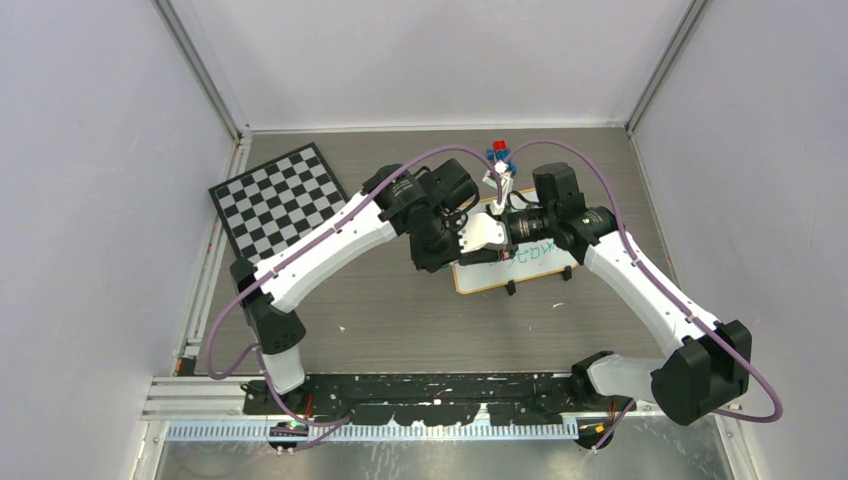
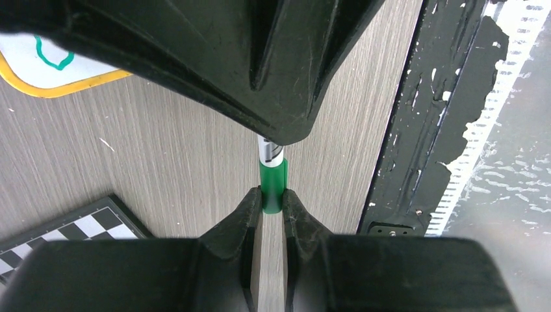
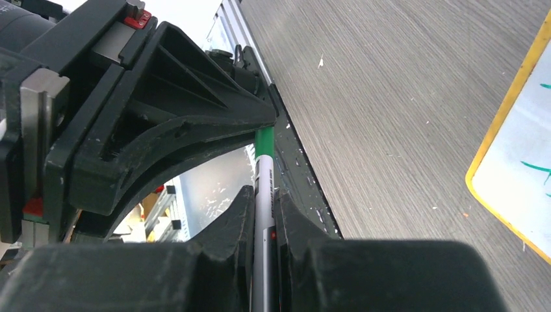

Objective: Write a sentence on the whiteboard
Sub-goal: Insert the whiteboard marker without the cap into the pen cap, then put down the whiteboard marker at the center of the board.

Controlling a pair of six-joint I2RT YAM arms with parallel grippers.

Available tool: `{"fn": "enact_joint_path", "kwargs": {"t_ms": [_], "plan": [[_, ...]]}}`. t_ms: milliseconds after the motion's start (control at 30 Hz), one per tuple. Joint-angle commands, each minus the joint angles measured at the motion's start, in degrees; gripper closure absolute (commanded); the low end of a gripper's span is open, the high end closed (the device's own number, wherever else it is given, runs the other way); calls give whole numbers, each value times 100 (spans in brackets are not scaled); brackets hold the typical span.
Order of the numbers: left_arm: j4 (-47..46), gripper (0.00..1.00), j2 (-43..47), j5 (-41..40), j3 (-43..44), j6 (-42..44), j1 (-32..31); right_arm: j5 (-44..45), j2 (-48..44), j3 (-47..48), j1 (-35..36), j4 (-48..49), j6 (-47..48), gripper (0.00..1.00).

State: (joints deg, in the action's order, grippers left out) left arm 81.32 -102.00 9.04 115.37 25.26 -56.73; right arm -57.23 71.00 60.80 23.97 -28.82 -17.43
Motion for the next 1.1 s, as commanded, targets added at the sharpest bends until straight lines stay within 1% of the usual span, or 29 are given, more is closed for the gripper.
{"fn": "enact_joint_path", "kwargs": {"t_ms": [0,200,233,300,367,467,600,700,867,967,1067], "plan": [[-2068,100,284,948,211,-17,-271,444,81,233,163,-246,440,100],[-2108,100,766,1320,-879,-161,323,327,58,428,-404,-257,364,99],[-2137,100,860,1355,-1029,-181,408,312,67,456,-481,-281,369,90],[-2163,100,1004,1408,-1288,-186,555,246,106,557,-608,-386,410,68],[-2151,100,1112,1456,-1501,-179,647,173,146,713,-746,-492,433,43],[-2098,100,1237,1451,-1783,-102,707,83,113,995,-985,-511,419,30],[-2134,100,1324,1381,-2159,-55,841,11,31,1463,-1329,-511,409,23],[-2298,100,1404,1460,-2409,-169,1126,-57,-19,1693,-1554,-556,394,21],[-2635,100,1650,1867,-2736,-529,1986,-60,-143,1682,-1969,-566,456,20],[-2863,100,1788,1804,-3051,-632,2578,-109,-217,1547,-2257,-624,579,18],[-2986,100,1791,1769,-3475,-525,3284,-77,-259,1458,-2573,-890,901,18]]}}
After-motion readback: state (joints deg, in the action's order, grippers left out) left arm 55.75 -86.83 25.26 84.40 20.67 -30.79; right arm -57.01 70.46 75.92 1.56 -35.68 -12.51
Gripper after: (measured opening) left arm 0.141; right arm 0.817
